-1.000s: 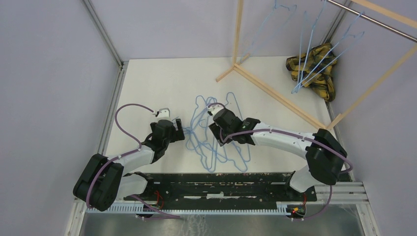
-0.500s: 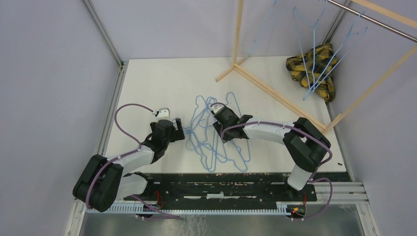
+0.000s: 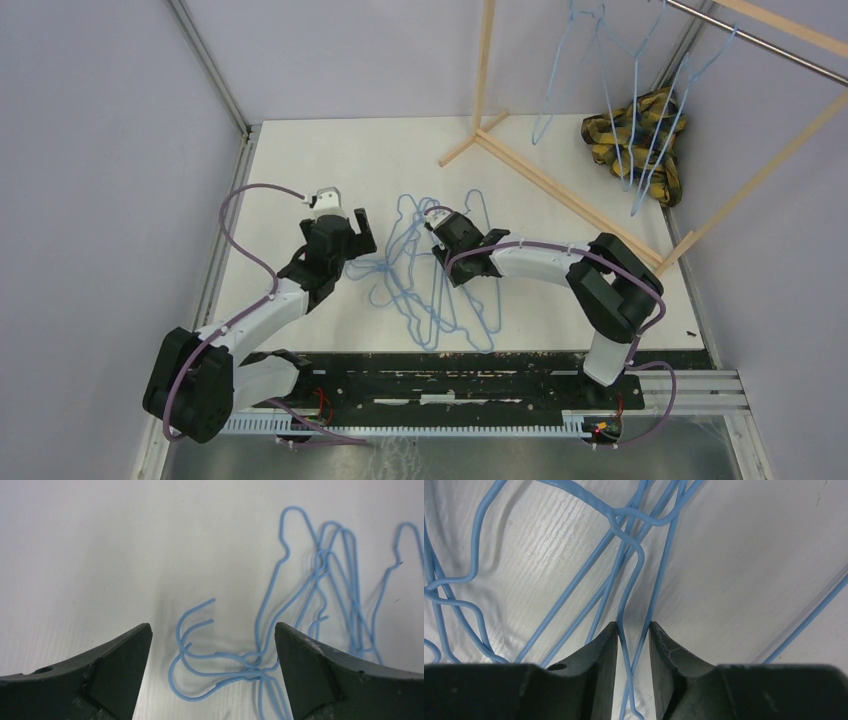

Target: Organize the hangers

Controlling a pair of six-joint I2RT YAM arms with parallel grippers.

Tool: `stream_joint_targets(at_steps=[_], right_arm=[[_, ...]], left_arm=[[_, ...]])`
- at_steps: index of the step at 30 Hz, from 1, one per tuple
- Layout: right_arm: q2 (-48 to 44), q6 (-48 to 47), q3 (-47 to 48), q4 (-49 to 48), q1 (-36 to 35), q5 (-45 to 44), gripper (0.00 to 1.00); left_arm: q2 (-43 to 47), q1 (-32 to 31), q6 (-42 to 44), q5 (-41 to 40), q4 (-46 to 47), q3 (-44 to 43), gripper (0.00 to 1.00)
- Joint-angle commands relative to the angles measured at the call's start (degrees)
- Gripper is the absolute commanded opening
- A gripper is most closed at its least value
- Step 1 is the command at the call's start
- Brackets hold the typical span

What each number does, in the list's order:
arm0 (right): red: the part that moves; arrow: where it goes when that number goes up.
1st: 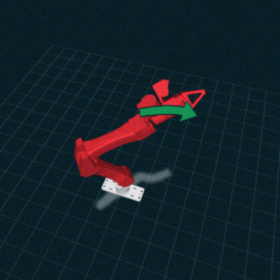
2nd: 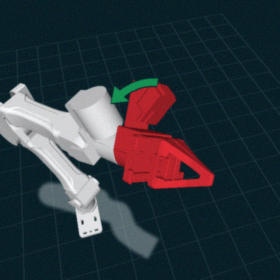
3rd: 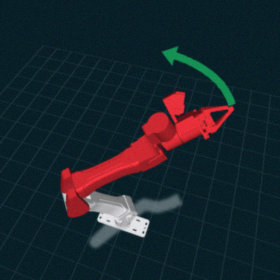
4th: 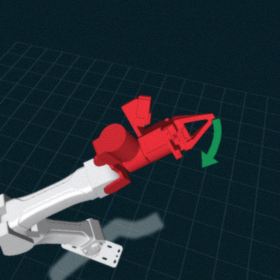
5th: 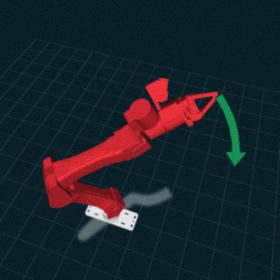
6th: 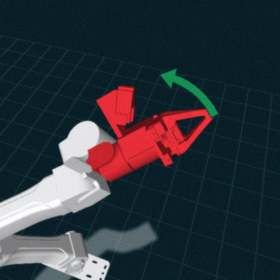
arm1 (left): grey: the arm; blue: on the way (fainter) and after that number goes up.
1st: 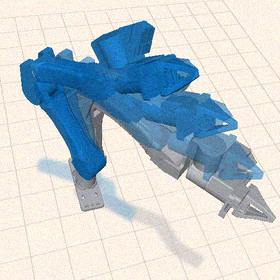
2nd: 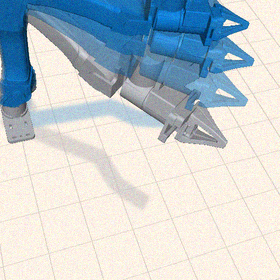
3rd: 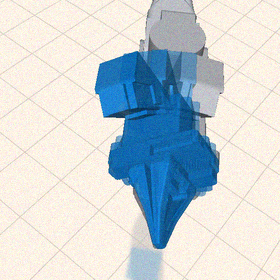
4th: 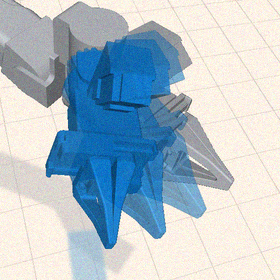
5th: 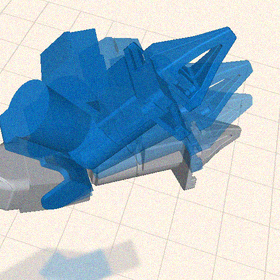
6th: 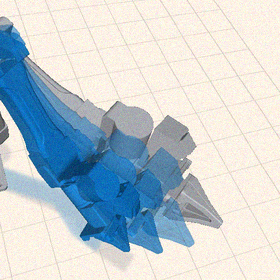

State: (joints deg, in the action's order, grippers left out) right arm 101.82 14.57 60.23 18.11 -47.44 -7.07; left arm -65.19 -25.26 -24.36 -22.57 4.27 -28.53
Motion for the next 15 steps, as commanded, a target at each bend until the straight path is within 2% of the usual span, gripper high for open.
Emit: stream_joint_targets(at_steps=[1,6,9,15], right_arm=[[-2.21,-0.89,3.38,1.46,0.88,1.09,0.36],[-3.78,-1.75,3.48,3.11,1.33,0.13,0.36],[-4.10,-1.83,3.85,3.23,1.74,0.76,0.31],[-1.75,-1.01,5.48,2.22,2.48,4.89,0.29]], left_arm=[[0.46,-0.27,1.08,-1.68,-3.07,-8.22,0.99],[-2.40,-0.37,1.08,-0.78,-9.06,-14.50,1.00],[-1.81,-0.45,1.87,-1.39,-9.91,-14.85,1.00],[-1.14,-0.45,2.67,-1.27,-11.90,-15.25,1.00]])
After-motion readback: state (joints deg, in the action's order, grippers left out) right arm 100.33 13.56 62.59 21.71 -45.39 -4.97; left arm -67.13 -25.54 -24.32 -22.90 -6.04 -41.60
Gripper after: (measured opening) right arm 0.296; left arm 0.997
